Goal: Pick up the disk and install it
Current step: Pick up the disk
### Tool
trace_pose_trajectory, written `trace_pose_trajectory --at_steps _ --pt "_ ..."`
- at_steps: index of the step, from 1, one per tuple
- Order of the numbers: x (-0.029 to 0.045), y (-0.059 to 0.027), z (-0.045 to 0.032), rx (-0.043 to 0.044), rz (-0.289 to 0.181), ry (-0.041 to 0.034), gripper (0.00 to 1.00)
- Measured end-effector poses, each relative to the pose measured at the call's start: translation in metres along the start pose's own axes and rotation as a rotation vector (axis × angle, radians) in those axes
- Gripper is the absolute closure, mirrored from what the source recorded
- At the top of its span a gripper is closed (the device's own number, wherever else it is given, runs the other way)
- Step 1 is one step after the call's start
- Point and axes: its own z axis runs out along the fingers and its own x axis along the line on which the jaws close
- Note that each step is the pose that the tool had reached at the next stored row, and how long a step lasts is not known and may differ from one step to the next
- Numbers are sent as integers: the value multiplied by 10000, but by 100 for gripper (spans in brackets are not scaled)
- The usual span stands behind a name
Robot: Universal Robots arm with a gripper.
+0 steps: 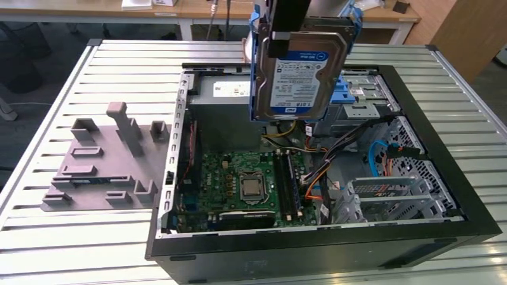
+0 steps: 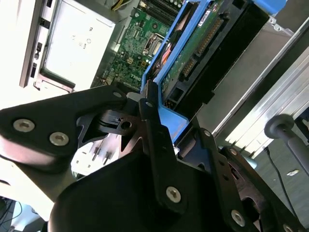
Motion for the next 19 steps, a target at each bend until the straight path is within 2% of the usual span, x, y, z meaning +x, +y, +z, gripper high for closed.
trace_pose_trajectory --at_steps 3,6,15,19 --pt "43 -5 4 0 0 -1 64" --pt "56 -24 6 0 -1 -1 64" --pt "56 -180 16 1 -1 -2 64" --pt "58 -198 19 0 1 1 64"
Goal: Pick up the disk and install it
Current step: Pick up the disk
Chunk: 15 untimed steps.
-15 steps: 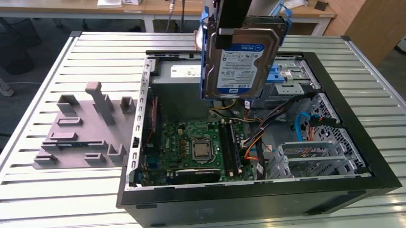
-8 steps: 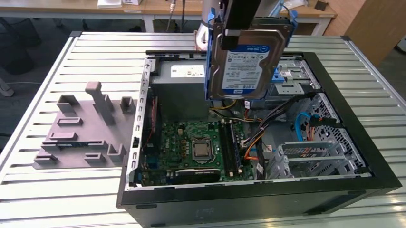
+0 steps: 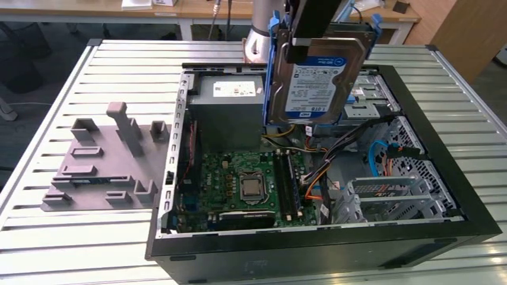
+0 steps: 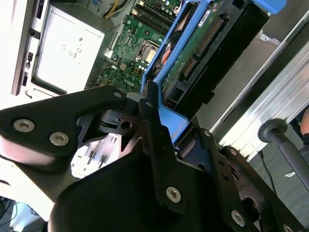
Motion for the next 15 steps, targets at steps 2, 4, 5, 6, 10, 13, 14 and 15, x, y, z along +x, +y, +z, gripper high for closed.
trace_pose_trajectory --at_steps 2,4,5,6,10,13,14,15 --pt "7 -2 5 1 -1 -2 64" --pt "19 -3 8 1 -2 -2 64" --pt "26 -4 9 1 -2 -2 64" --pt "36 -5 10 0 -1 -2 64" --pt "97 -9 14 1 -2 -2 64" --pt "143 -11 16 1 -1 -2 64" --pt "159 -11 17 1 -1 -3 64" --pt "177 -12 18 1 -1 -2 64"
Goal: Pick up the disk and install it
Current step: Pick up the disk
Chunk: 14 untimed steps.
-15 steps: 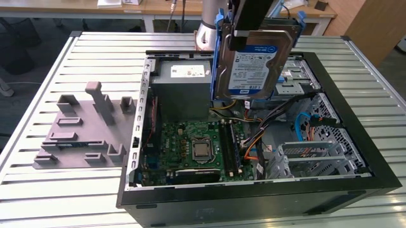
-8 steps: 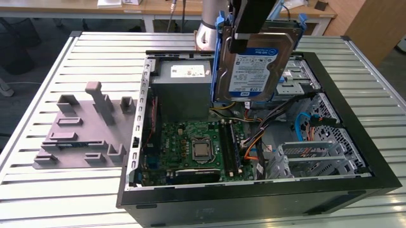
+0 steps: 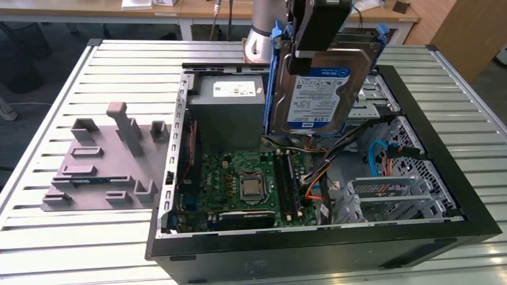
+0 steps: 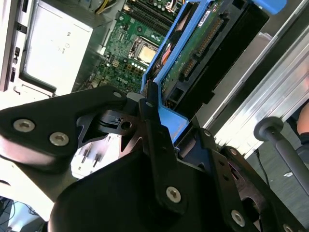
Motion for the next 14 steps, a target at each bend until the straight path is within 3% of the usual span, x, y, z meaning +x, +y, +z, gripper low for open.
trace_pose_trajectory --at_steps 6,11,14 --pt "77 -8 2 1 -1 13 64" --pt "90 -28 4 8 0 207 64" --pt "108 -40 13 8 4 228 64"
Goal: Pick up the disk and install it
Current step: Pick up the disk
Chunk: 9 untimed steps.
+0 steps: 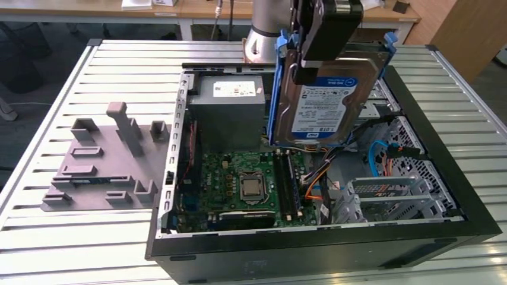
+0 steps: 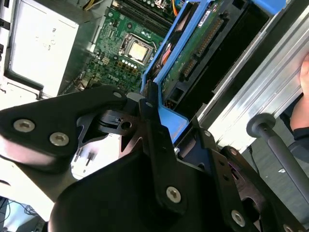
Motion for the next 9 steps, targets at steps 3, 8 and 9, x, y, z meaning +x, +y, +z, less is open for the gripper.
trace_pose_trajectory --at_steps 3,8,9 --pt "53 -14 15 2 1 -3 64" --pt "142 -33 31 2 4 -3 64" --pt "156 -38 32 1 4 -1 64"
